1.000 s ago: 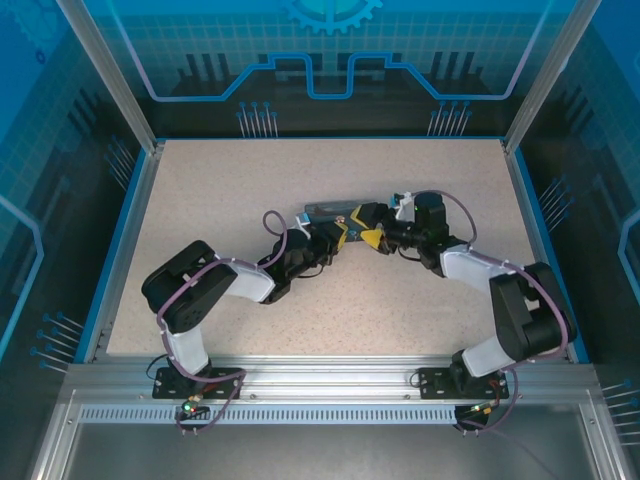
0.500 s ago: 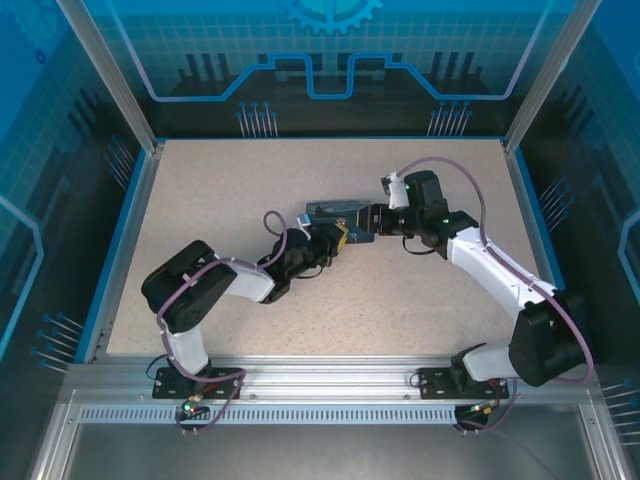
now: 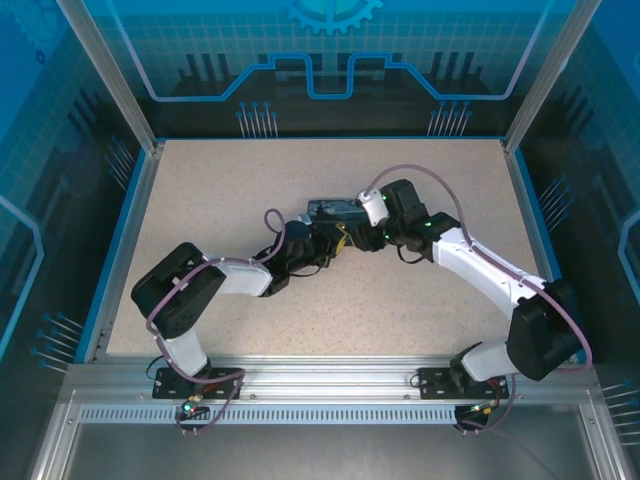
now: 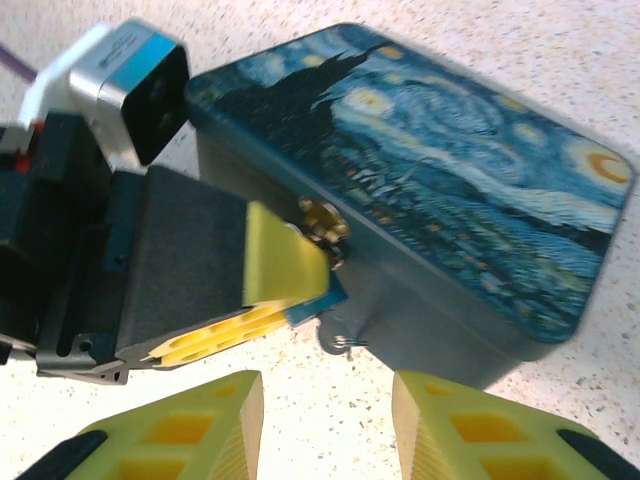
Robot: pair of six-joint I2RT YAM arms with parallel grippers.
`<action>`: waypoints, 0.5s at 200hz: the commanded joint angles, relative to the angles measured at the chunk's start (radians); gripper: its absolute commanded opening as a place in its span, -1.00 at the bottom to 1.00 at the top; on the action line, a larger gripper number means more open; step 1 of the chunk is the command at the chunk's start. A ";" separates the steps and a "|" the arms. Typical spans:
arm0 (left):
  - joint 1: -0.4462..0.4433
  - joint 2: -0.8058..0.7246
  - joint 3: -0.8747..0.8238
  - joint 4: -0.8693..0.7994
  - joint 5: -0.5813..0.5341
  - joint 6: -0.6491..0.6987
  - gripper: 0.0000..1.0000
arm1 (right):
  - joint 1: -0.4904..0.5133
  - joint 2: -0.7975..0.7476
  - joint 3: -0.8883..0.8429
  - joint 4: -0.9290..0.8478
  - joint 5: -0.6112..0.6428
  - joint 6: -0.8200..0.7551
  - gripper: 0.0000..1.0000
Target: Unlock a padlock with a key
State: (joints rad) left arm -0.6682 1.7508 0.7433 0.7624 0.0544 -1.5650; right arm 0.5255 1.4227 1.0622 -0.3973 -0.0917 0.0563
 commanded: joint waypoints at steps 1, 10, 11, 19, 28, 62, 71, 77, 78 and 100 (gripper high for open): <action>0.008 -0.039 0.047 -0.041 0.052 0.010 -1.00 | 0.032 0.033 0.019 -0.017 0.035 -0.071 -0.22; 0.008 -0.041 0.055 -0.058 0.060 0.010 -1.00 | 0.035 0.046 0.025 -0.018 0.033 -0.078 -0.24; 0.008 -0.041 0.055 -0.060 0.061 0.010 -1.00 | 0.036 0.048 0.026 -0.018 0.033 -0.079 -0.24; 0.009 -0.043 0.064 -0.080 0.068 0.010 -1.00 | 0.037 0.059 0.031 -0.018 0.030 -0.083 -0.24; 0.009 -0.046 0.072 -0.097 0.075 0.011 -1.00 | 0.037 0.075 0.035 -0.018 0.026 -0.086 -0.24; 0.016 -0.064 0.094 -0.158 0.097 0.022 -1.00 | 0.038 0.104 0.028 -0.006 0.035 -0.090 -0.26; 0.019 -0.069 0.097 -0.167 0.103 0.022 -1.00 | 0.039 0.108 0.026 -0.005 0.037 -0.091 -0.27; 0.020 -0.070 0.099 -0.172 0.106 0.023 -1.00 | 0.039 0.108 0.025 -0.003 0.038 -0.089 -0.27; 0.021 -0.070 0.099 -0.173 0.106 0.023 -1.00 | 0.038 0.107 0.024 -0.003 0.038 -0.089 -0.27; 0.024 -0.070 0.103 -0.179 0.114 0.022 -1.00 | 0.039 0.111 0.020 0.006 0.045 -0.086 -0.28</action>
State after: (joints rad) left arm -0.6540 1.7206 0.8112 0.5945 0.1291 -1.5646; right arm 0.5518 1.5269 1.0626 -0.3958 -0.0589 -0.0162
